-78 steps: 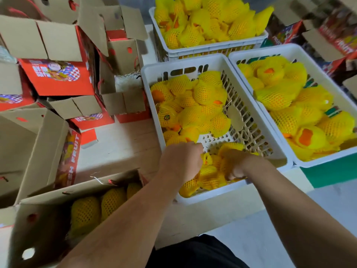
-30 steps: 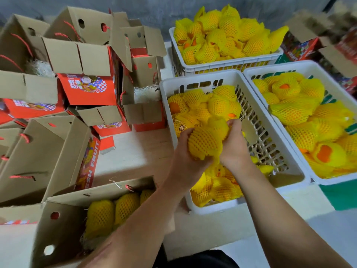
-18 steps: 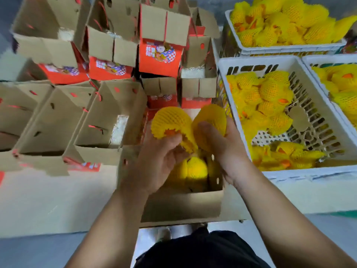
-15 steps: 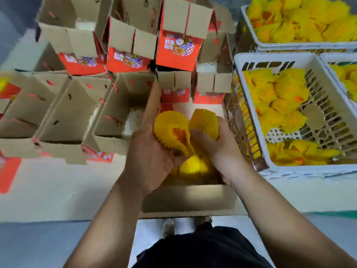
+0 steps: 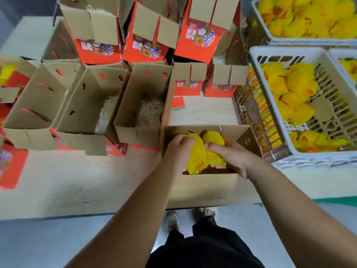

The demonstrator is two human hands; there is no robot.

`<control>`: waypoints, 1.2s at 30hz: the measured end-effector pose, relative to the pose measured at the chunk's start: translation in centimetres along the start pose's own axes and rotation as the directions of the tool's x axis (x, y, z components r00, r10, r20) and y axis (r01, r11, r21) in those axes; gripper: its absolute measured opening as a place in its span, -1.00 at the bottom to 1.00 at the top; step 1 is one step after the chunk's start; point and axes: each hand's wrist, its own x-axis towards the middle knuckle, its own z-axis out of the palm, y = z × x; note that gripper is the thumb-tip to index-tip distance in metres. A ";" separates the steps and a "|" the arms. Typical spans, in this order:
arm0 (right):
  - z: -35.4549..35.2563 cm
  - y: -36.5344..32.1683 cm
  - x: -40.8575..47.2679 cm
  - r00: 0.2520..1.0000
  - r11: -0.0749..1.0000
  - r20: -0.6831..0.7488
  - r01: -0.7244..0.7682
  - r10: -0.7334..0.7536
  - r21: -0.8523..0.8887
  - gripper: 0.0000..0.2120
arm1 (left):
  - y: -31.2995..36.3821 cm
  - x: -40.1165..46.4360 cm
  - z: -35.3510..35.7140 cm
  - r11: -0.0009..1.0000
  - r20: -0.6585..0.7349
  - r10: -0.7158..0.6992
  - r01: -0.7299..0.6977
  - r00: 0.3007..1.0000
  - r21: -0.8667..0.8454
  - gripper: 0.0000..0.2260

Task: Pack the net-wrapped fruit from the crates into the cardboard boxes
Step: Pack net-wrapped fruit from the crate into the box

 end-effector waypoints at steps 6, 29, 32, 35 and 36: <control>0.0 0.6 0.5 0.995 0.977 -0.033 -0.096 0.091 -0.190 -0.34 | -0.6 3.1 -0.1 0.886 0.034 0.141 -0.141 0.989 0.441 -0.63; 1.4 2.8 5.0 0.934 0.453 0.181 0.024 0.307 -0.891 -0.59 | -3.5 5.3 1.3 0.212 -0.094 -0.391 0.189 0.916 0.959 -0.45; 1.6 2.5 5.3 0.905 0.401 0.201 0.037 0.376 -0.915 -0.59 | -2.5 5.2 1.8 0.224 -0.112 -0.358 0.201 0.927 0.954 -0.40; 0.6 2.0 5.8 0.933 0.287 0.099 -0.005 0.347 -0.958 -0.48 | -2.1 4.2 1.0 0.084 0.046 -0.206 -0.030 0.978 0.996 -0.34; 0.4 1.9 6.0 0.937 0.248 0.056 -0.034 0.344 -0.968 -0.42 | -2.2 4.2 0.7 0.026 0.112 -0.103 -0.110 0.988 0.994 -0.43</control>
